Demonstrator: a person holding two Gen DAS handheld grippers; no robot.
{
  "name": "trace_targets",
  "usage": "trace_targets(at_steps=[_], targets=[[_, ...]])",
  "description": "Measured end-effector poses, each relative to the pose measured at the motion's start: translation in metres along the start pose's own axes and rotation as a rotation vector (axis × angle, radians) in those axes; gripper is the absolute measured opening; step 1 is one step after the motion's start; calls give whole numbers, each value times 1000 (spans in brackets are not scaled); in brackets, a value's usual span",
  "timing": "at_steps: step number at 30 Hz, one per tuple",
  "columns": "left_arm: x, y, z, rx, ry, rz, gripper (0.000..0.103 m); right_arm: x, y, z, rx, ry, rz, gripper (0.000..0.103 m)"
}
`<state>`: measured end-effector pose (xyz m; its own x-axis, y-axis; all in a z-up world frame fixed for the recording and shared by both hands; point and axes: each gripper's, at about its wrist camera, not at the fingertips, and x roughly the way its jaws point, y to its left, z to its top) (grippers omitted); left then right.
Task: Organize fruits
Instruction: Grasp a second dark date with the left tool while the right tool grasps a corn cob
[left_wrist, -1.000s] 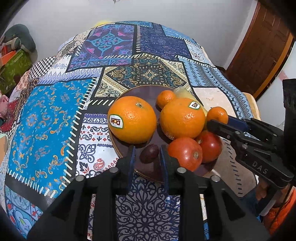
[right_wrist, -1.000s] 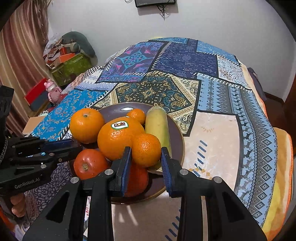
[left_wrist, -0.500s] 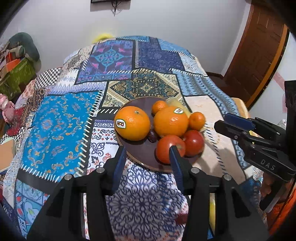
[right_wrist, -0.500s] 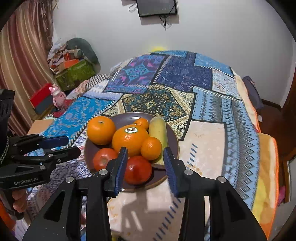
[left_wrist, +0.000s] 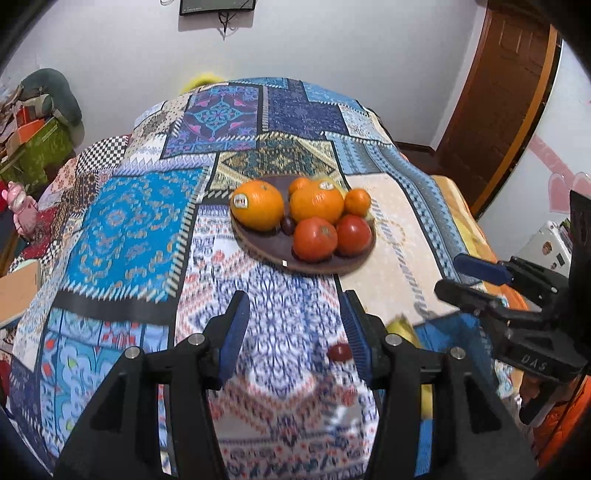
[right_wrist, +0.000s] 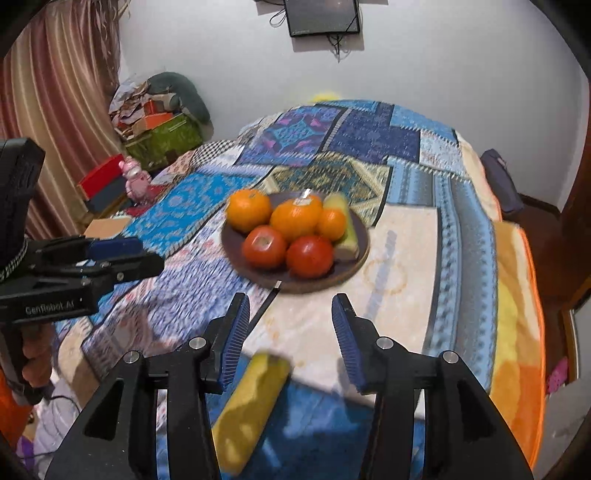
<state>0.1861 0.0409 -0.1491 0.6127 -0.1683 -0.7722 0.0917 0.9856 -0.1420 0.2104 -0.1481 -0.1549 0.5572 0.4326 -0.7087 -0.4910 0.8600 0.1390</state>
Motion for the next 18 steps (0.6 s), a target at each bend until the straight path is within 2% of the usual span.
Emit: trace_targets(at_steps=[5, 12, 16, 18], targets=[[0, -2, -22, -6, 42, -10, 51, 7, 12, -26, 10, 68, 28, 44], [9, -11, -48, -12, 87, -28, 51, 29, 16, -56, 20, 162, 24, 44], [17, -18, -53, -11, 105, -39, 51, 33, 18, -63, 23, 170, 27, 44], [21, -23, -52, 2, 106, -40, 51, 35, 16, -64, 20, 169, 30, 40]])
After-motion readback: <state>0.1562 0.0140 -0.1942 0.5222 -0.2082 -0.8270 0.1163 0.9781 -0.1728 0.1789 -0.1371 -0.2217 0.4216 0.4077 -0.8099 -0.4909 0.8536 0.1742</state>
